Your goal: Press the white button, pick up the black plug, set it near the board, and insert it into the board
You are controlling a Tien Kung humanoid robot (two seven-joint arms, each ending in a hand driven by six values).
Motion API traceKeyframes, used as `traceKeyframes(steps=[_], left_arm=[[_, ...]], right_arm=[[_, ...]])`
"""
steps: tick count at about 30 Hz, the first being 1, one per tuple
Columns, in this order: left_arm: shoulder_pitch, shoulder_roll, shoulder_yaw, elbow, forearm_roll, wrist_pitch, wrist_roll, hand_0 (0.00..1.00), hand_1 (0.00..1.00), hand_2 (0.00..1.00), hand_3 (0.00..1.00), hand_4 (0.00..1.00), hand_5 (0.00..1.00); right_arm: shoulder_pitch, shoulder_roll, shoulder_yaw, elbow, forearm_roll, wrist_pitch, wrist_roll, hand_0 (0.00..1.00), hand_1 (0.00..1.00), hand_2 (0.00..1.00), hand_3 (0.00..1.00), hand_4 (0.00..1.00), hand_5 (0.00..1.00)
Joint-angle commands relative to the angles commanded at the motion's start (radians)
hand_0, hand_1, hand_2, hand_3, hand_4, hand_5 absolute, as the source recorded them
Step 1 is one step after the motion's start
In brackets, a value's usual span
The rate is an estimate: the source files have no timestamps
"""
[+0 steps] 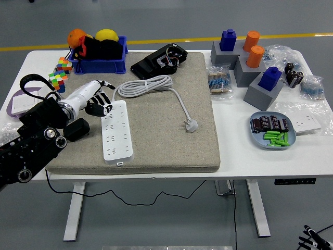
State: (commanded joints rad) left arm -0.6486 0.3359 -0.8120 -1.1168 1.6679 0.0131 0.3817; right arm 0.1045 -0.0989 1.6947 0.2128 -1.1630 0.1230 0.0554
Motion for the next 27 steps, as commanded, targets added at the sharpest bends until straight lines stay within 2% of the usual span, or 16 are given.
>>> traceKeyframes(steps=[3,4,9,10,15,16,21,27], left_arm=[[-0.015,0.0,0.021,0.007,0.006,-0.01,0.024,0.31,0.29,0.285,0.86,0.63,0.002],[-0.024,0.001,0.036,0.01,0.005,-0.018,0.038,0.207,0.134,0.181,0.872,0.637,0.002],[-0.056,0.008,0.08,0.015,-0.007,-0.041,0.068,0.207,0.134,0.181,0.872,0.637,0.002],[-0.064,0.009,0.089,0.017,-0.009,-0.045,0.071,0.166,0.087,0.168,0.765,0.637,0.002],[-0.095,0.009,0.121,0.037,-0.031,-0.064,0.082,0.166,0.087,0.168,0.765,0.637,0.002],[-0.099,0.009,0.127,0.039,-0.04,-0.069,0.088,0.122,0.049,0.129,0.659,0.648,0.002],[-0.117,0.012,0.168,0.045,-0.1,-0.095,0.119,0.122,0.049,0.129,0.659,0.648,0.002],[-0.128,0.012,0.189,0.058,-0.118,-0.104,0.123,0.118,0.042,0.129,0.642,0.65,0.002]], right_arm=[[0.0,0.0,-0.001,0.0,0.001,0.0,0.0,0.726,0.61,0.556,0.673,0.739,0.502],[0.0,-0.001,0.0,0.0,0.001,0.0,0.0,0.726,0.61,0.556,0.672,0.739,0.502],[0.001,-0.004,0.0,0.0,0.001,0.0,0.0,0.726,0.61,0.556,0.672,0.739,0.502],[0.001,-0.004,0.002,-0.001,0.0,0.0,0.0,0.726,0.61,0.556,0.672,0.739,0.502],[0.003,-0.004,0.003,-0.001,0.001,0.0,0.001,0.726,0.61,0.556,0.672,0.739,0.502],[0.003,-0.005,0.003,-0.001,0.001,0.0,0.001,0.726,0.61,0.556,0.672,0.739,0.501],[0.005,-0.007,-0.001,-0.001,0.002,-0.001,0.001,0.726,0.61,0.556,0.672,0.739,0.501],[0.005,-0.011,-0.006,-0.002,0.002,-0.001,0.0,0.726,0.609,0.556,0.672,0.739,0.501]])
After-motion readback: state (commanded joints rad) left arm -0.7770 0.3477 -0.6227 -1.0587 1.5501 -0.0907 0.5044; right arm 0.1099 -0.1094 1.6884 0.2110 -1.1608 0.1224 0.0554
